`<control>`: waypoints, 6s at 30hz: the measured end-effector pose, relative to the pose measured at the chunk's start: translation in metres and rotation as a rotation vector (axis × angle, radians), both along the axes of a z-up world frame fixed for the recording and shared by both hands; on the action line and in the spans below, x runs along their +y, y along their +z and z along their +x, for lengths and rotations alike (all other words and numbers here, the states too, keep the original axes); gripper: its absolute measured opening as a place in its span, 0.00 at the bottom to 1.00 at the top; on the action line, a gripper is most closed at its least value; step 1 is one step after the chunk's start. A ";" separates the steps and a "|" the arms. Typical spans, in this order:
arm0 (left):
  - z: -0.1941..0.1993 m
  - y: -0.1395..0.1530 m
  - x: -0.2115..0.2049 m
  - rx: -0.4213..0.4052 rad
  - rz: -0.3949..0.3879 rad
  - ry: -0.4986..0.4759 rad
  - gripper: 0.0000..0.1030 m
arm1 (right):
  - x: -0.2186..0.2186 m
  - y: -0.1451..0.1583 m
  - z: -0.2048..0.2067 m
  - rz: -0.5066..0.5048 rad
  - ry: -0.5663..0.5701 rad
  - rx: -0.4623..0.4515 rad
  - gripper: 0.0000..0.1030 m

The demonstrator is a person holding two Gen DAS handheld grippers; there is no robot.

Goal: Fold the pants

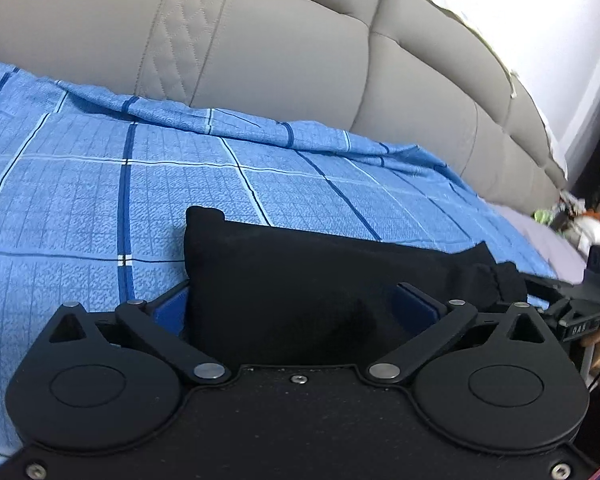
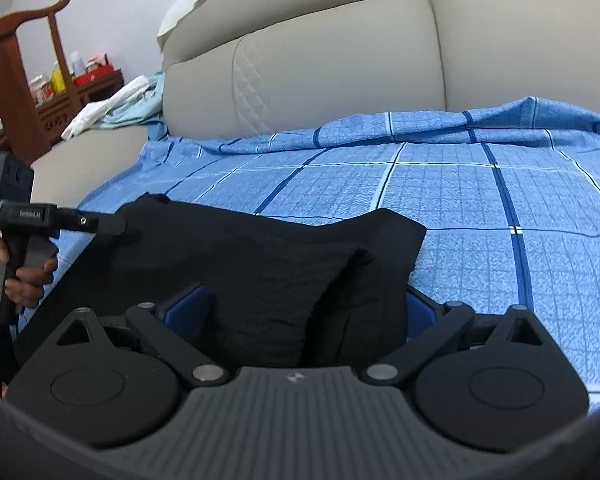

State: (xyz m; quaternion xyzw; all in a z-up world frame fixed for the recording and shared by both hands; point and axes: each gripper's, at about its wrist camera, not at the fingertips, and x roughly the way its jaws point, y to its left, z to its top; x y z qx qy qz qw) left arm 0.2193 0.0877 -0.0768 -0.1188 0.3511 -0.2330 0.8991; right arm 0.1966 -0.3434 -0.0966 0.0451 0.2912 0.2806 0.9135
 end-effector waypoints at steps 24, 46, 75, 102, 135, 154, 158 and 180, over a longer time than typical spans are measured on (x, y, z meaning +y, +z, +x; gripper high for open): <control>-0.029 0.003 -0.011 -0.163 0.210 0.240 0.18 | 0.015 0.002 0.019 0.177 0.017 0.109 0.41; 0.101 -0.003 -0.002 -0.083 0.391 0.412 0.34 | 0.067 0.012 0.118 -0.091 -0.240 0.015 0.84; -0.050 0.025 -0.033 -0.109 0.459 0.336 0.99 | 0.094 0.031 -0.030 -0.234 -0.355 -0.205 1.00; -0.131 0.016 -0.035 -0.084 0.350 0.342 1.00 | 0.097 0.007 -0.106 -0.200 -0.471 -0.235 1.00; -0.116 -0.014 -0.053 0.003 0.416 0.291 1.00 | 0.125 -0.018 -0.097 -0.286 -0.357 -0.120 1.00; -0.116 -0.014 -0.054 0.000 0.415 0.289 1.00 | 0.124 -0.018 -0.096 -0.282 -0.353 -0.116 1.00; -0.115 -0.014 -0.054 0.000 0.415 0.289 1.00 | 0.124 -0.018 -0.096 -0.284 -0.350 -0.116 1.00; -0.116 -0.014 -0.054 0.003 0.412 0.297 1.00 | 0.124 -0.018 -0.096 -0.284 -0.349 -0.115 1.00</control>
